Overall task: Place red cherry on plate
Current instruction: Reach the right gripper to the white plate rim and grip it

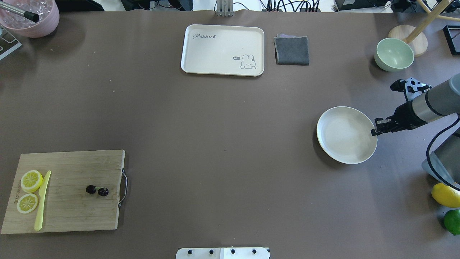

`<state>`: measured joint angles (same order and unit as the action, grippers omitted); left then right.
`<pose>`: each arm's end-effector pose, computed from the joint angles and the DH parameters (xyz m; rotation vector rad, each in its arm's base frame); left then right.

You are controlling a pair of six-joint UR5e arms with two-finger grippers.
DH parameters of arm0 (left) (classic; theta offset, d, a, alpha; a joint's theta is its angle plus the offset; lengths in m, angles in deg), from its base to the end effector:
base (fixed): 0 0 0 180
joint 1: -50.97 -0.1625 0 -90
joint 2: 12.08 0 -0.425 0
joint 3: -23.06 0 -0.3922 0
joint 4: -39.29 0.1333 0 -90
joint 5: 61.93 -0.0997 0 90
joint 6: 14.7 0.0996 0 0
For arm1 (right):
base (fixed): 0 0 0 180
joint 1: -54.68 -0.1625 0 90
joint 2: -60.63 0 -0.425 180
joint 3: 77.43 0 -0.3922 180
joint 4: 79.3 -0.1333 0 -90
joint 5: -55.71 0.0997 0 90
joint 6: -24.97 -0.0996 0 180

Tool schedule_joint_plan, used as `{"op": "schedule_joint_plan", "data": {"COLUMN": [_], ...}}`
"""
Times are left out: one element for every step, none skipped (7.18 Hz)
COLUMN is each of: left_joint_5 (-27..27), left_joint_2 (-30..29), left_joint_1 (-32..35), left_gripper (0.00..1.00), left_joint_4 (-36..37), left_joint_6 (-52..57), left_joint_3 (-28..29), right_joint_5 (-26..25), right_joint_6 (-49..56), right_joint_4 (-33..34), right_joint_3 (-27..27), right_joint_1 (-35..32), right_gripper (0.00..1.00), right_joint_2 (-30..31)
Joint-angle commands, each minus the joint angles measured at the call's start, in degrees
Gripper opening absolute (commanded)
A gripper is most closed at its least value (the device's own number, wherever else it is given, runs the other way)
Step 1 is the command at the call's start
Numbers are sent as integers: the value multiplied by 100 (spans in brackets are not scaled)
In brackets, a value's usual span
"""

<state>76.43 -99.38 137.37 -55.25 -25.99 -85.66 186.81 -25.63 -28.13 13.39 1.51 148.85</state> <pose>-0.0290 -0.4763 0.5057 0.2260 0.8705 0.0264 -0.2631 -0.4644 0.5598 0.0260 -0.9701 -0.0380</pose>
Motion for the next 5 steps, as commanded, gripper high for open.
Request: {"op": "schedule_joint_plan", "data": {"left_joint_5": [15, -2, -37, -124, -595], "left_joint_2": [-137, -234, -253, -235, -235], "left_joint_1": [-218, -534, -954, -1498, -2130], "left_gripper": [97, 97, 97, 97, 97], "left_joint_4": [-12, -117, -405, -765, -1238], "left_joint_6": [-737, -1387, -2386, -3327, -4337], "left_joint_3": [-35, -122, -376, -570, -685], "right_joint_5": [248, 310, 337, 294, 215], "right_joint_6": [-299, -919, -1621, -2238, -2774], "right_joint_4": [7, 7, 7, -2, 6], "right_joint_3": [241, 382, 410, 401, 393], "right_joint_1": [-26, -27, 8, 261, 559], "right_gripper": [0, 0, 0, 0, 0], "right_joint_2": [-94, -400, -794, -1146, -1515]}}
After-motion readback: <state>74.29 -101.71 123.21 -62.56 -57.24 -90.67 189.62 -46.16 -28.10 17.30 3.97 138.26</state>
